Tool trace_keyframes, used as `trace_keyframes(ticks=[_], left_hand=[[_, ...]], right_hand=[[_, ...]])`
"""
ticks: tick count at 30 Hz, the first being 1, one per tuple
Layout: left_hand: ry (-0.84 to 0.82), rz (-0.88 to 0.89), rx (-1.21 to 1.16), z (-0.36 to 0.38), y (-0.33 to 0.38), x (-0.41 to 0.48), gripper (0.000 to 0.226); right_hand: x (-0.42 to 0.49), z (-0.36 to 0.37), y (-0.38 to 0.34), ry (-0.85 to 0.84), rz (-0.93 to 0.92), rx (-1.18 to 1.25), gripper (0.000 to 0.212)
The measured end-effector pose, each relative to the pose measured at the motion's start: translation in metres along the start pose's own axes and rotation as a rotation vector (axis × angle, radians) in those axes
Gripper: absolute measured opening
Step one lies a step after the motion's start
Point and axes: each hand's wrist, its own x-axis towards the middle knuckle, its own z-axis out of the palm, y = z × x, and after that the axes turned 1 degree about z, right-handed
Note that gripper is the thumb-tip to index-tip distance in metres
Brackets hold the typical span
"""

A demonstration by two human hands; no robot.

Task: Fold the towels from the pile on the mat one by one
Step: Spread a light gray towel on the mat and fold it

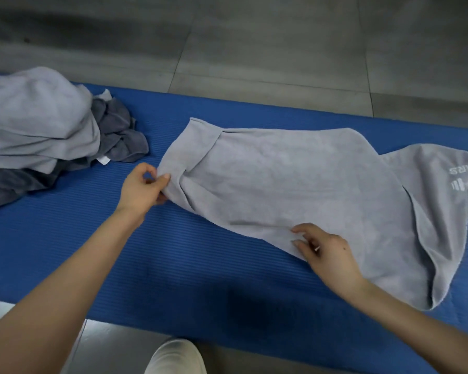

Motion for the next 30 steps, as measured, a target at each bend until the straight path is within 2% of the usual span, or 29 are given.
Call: trace_keyframes(ticks=[3,7,10,12,14,16,18,21,22,24,25,26,28,30], left_hand=[[-0.046,-0.149,0.034,-0.028,0.015,-0.003,0.023],[-0.014,-0.342,0.091,-0.062,0.019,-0.001,0.023],[0.004,-0.426,-0.046,-0.07,0.006,-0.005,0.025],[-0.058,-0.469,-0.095,-0.066,-0.01,-0.015,0.029],[-0.128,-0.437,0.075,-0.058,-0.032,-0.031,0.032],[-0.117,-0.377,0.14,-0.049,-0.052,-0.046,0.039],[-0.065,-0.315,0.085,-0.046,-0.068,-0.058,0.051],[0.054,-0.245,-0.044,-0.04,-0.081,-0.068,0.062],[0.143,-0.276,-0.152,-0.038,-0.084,-0.072,0.055],[0.316,-0.391,-0.23,-0.031,-0.091,-0.08,0.019],[0.326,-0.453,-0.163,-0.025,-0.094,-0.086,0.011],[0.277,-0.477,-0.048,-0.02,-0.099,-0.091,0.015],[0.192,-0.41,0.169,-0.008,-0.106,-0.099,0.023],[0.221,-0.308,0.28,0.001,-0.104,-0.101,0.03]], right_hand=[[0.005,-0.01,-0.004,0.004,-0.022,0.039,0.011],[0.005,-0.009,-0.011,-0.123,-0.059,0.012,0.01],[0.0,0.0,-0.016,-0.239,-0.098,-0.026,0.012],[-0.002,0.006,-0.015,-0.281,-0.095,-0.041,0.014],[-0.003,0.012,-0.009,-0.298,-0.09,-0.077,0.016],[-0.004,0.017,-0.003,-0.31,-0.122,-0.128,0.017],[-0.008,0.024,0.001,-0.295,-0.198,-0.185,0.017],[-0.013,0.029,0.003,-0.186,-0.301,-0.258,0.021],[-0.014,0.03,0.002,-0.162,-0.306,-0.264,0.022],[-0.013,0.031,0.001,-0.124,-0.298,-0.265,0.025],[-0.012,0.031,0.001,-0.11,-0.287,-0.273,0.02],[-0.01,0.032,0.001,-0.112,-0.281,-0.287,0.011],[-0.009,0.034,0.0,-0.151,-0.255,-0.301,0.011],[-0.01,0.036,0.0,-0.173,-0.261,-0.295,0.013]])
